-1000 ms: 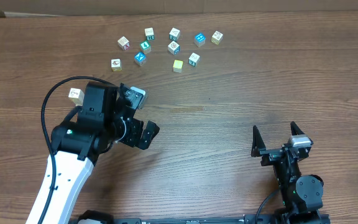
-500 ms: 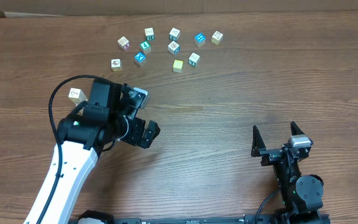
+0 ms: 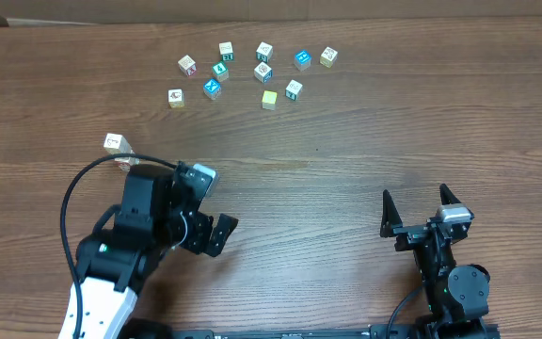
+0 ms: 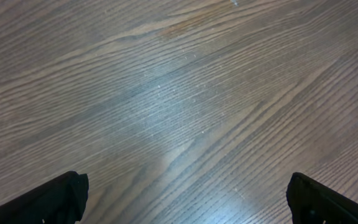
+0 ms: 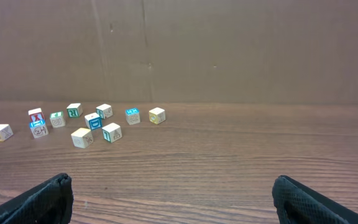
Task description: Form a tower
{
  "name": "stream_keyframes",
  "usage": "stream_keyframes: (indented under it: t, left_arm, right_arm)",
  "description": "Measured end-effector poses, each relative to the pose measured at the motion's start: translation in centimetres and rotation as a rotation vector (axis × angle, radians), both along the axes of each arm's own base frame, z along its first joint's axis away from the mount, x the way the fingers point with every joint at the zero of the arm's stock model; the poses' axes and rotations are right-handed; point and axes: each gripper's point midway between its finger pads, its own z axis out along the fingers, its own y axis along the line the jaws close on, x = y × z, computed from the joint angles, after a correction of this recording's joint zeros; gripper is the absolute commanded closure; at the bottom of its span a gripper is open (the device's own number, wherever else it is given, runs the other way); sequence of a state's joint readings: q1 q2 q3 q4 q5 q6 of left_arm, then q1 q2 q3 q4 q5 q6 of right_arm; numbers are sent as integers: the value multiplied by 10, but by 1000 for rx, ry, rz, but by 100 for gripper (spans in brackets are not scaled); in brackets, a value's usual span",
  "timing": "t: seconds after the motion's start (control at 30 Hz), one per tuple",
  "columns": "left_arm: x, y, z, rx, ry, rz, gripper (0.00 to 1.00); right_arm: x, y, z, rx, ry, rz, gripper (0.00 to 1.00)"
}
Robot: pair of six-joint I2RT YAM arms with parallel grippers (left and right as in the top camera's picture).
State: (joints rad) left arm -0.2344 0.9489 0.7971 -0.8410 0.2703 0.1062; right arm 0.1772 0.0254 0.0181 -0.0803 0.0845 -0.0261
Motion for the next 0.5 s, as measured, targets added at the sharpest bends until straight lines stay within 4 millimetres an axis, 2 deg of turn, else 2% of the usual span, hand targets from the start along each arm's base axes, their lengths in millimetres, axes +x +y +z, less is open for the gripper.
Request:
stream_keyframes:
  t: [0.23, 0.33, 0.37, 0.43, 0.5]
  left_arm:
    - [-10, 2, -2, -7, -28, 0, 1]
    - [4, -1, 5, -26, -107, 0, 0]
    - [16, -4, 14, -44, -183, 0, 0]
    - [43, -10, 46, -89, -371, 1, 0]
    - [58, -14, 79, -130, -540, 1, 0]
  right_arm:
    - [0, 0, 0, 0, 0, 0, 0]
    - [0, 0, 0, 0, 0, 0, 0]
    - [0, 0, 0, 0, 0, 0, 0]
    - [0, 0, 0, 0, 0, 0, 0]
    - [0, 0, 0, 0, 0, 0, 0]
